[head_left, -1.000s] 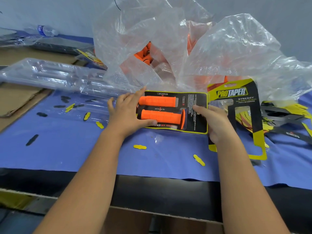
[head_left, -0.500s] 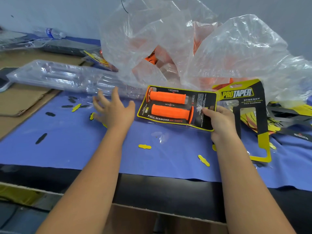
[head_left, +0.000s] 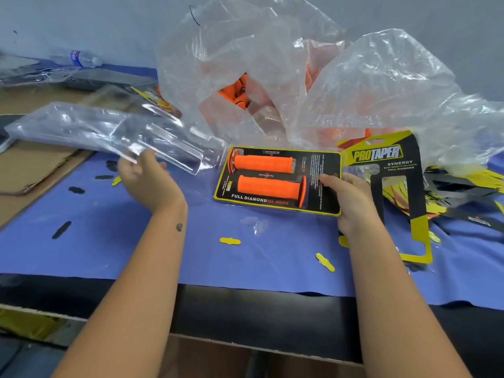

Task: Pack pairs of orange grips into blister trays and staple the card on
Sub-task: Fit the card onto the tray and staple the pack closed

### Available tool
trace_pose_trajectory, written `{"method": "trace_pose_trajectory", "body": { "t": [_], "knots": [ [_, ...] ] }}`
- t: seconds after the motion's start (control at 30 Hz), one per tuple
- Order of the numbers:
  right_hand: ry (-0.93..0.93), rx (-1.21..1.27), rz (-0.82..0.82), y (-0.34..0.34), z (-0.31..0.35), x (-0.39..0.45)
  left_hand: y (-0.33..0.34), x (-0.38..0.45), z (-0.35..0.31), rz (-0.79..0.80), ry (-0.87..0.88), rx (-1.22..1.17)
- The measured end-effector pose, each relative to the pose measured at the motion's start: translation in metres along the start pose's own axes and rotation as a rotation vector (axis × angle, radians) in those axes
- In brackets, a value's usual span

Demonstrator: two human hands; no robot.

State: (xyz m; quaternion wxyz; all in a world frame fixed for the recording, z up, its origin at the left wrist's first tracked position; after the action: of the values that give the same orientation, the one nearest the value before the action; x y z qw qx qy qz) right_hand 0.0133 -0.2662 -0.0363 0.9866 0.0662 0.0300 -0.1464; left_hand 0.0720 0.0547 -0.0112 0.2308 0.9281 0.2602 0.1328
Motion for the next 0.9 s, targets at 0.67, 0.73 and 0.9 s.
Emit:
{"method": "trace_pose_trajectory", "body": {
  "t": [0.67, 0.73, 0.9],
  "knots": [
    [-0.076, 0.490, 0.362, 0.020, 0.023, -0.013, 0.061, -0.063, 0.027, 1.277, 0.693, 1.050],
    [-0.054, 0.627, 0.370, 0.024, 0.025, -0.014, 0.059, -0.061, 0.020, 1.159, 0.720, 0.937],
    [-0.085, 0.347, 0.245, 0.024, 0.018, -0.011, 0.051, -0.050, 0.013, 0.939, 0.461, 0.487]
  ]
}}
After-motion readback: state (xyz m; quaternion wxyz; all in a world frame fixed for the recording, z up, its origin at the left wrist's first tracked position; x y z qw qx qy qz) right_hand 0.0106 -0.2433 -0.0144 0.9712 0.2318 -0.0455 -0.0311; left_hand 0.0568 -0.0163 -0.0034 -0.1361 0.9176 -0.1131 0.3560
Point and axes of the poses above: each hand's wrist, its own x-axis towards the middle knuckle, its own y-axis out of the palm, z = x × y, the point moved 4 cm from there along x, towards the middle knuckle, and after that the axes turned 15 degrees about z, right-handed, at the moved point
